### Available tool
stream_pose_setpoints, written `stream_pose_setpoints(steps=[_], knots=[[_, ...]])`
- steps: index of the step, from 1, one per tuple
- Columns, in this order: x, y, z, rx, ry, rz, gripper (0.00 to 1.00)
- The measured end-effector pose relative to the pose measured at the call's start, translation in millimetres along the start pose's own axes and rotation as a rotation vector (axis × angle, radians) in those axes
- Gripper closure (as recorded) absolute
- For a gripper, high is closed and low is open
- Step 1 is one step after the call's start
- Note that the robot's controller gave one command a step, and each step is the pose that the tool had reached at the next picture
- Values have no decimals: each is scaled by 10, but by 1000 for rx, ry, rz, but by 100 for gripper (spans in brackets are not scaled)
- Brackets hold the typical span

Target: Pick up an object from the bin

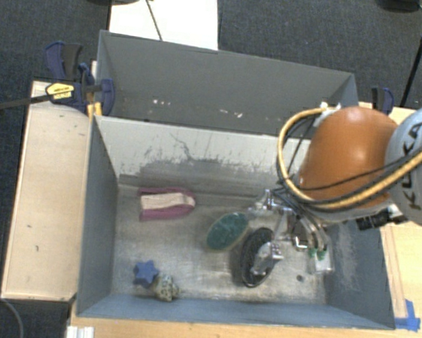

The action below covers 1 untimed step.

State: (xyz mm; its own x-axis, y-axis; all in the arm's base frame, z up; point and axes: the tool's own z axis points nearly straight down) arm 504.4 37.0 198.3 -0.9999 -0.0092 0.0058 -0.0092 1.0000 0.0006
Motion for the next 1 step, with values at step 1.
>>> stream_pose_setpoints(steps=[1], knots=[[-262,285,-521,-2,-15,3,0]])
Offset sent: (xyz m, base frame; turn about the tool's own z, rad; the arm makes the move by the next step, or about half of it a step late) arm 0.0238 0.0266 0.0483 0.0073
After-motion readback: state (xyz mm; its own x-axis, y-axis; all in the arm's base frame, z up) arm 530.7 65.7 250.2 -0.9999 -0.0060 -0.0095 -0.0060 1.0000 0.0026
